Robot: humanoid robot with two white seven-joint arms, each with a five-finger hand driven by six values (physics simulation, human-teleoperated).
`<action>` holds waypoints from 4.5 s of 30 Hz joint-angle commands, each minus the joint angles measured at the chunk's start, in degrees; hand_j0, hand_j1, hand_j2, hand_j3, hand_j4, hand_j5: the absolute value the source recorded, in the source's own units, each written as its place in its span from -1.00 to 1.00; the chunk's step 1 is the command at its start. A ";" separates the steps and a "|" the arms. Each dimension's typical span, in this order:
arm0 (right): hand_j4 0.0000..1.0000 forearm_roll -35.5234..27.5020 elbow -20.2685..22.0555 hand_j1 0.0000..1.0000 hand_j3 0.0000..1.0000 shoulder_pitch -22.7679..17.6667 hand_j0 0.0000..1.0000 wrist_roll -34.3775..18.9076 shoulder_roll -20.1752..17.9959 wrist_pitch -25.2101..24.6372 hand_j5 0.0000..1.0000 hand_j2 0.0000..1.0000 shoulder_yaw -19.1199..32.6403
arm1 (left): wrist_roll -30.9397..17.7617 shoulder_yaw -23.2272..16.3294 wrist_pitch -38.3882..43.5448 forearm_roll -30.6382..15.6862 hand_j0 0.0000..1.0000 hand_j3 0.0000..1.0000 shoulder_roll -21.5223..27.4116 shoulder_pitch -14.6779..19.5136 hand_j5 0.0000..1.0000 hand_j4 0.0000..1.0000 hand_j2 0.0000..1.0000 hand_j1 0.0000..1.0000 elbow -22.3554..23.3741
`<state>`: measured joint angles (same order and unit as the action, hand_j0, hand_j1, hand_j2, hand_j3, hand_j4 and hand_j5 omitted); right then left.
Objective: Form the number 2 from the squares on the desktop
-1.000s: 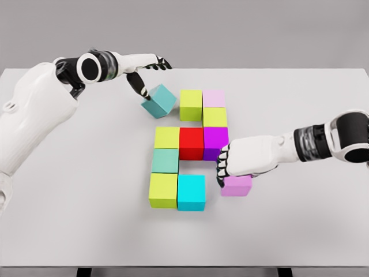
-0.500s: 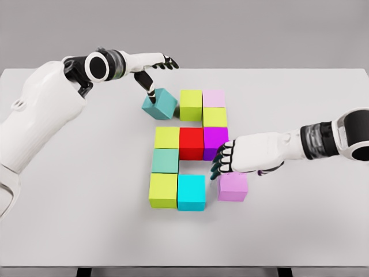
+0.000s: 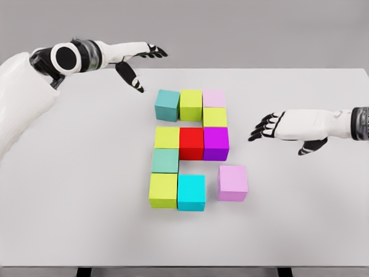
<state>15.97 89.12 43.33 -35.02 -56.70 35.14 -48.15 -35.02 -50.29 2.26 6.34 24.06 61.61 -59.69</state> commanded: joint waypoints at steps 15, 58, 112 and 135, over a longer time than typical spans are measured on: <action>1.00 4.86 4.74 1.00 1.00 -0.53 1.00 0.02 0.19 -0.14 1.00 1.00 -7.40 | 5.22 -2.09 1.88 -0.27 1.00 1.00 -3.41 -2.55 1.00 1.00 1.00 1.00 7.22; 1.00 3.01 11.77 1.00 1.00 2.46 1.00 0.02 -8.51 -0.14 1.00 1.00 -13.29 | 5.49 -3.15 1.70 -0.80 1.00 1.00 -6.57 -3.16 1.00 1.00 1.00 1.00 7.31; 1.00 3.54 11.69 1.00 1.00 6.06 1.00 0.02 -2.89 -0.14 1.00 1.00 -17.42 | 16.83 -3.15 -4.28 -2.82 1.00 1.00 -8.68 -4.04 1.00 1.00 1.00 1.00 16.63; 1.00 3.10 11.69 1.00 1.00 7.03 1.00 0.02 -1.22 -0.14 1.00 1.00 -17.59 | 16.74 -3.23 -5.24 -3.00 1.00 1.00 -8.77 -4.83 1.00 1.00 1.00 1.00 15.13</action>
<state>19.32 100.80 50.45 -35.02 -57.91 35.11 -65.71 -18.30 -53.60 -3.03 3.45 15.34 56.78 -44.49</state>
